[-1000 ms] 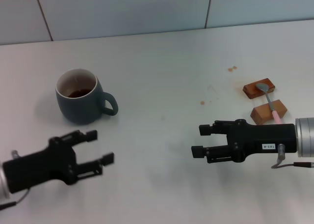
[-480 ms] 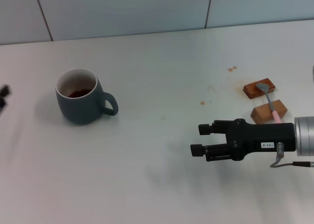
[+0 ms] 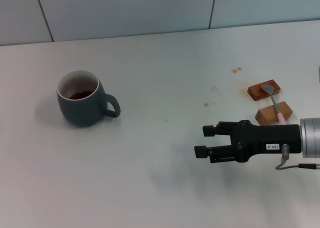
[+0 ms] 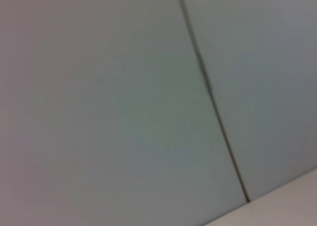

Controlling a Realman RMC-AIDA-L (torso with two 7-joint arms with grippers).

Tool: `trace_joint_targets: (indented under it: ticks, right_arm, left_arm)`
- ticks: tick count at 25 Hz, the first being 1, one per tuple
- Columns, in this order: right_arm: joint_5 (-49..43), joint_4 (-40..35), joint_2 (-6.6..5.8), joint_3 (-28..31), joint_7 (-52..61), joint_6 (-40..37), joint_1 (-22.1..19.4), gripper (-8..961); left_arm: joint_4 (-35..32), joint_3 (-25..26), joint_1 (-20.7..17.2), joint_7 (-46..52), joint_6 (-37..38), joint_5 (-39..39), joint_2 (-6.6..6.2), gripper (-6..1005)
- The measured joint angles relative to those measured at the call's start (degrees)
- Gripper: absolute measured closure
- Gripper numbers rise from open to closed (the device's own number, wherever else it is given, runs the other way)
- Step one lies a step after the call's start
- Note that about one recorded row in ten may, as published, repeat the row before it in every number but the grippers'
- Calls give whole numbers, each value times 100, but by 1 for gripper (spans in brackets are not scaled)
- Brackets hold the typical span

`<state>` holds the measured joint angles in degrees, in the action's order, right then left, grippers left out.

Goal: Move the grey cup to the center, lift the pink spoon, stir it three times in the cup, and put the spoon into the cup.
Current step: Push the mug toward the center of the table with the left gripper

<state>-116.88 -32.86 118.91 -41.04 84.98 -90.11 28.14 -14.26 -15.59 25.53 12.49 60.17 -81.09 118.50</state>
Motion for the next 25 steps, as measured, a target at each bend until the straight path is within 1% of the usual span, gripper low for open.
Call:
trace_joint_targets:
  ticks: [4, 10, 13, 20, 21, 25]
  right_arm:
    - [0, 10, 0, 0, 25, 21, 38, 122]
    - [0, 8, 0, 0, 28, 102, 66, 122]
    - [0, 10, 0, 0, 28, 107, 77, 122]
    - [0, 15, 0, 0, 28, 108, 87, 122]
    - [0, 16, 0, 0, 27, 108, 89, 122]
    - [0, 16, 0, 0, 27, 108, 96, 122]
  left_arm:
    - [195, -36, 173, -516, -79, -39, 5, 1001]
    - [423, -484, 552, -916, -395, -57, 29, 1001]
    - [580, -494, 710, -1236, -611, -57, 32, 1001]
    - [637, -495, 771, -1379, -715, -57, 33, 1001]
    - [715, -674, 864, -1516, -860, -56, 41, 1001]
    - [736, -765, 869, -1521, -862, -57, 41, 1000]
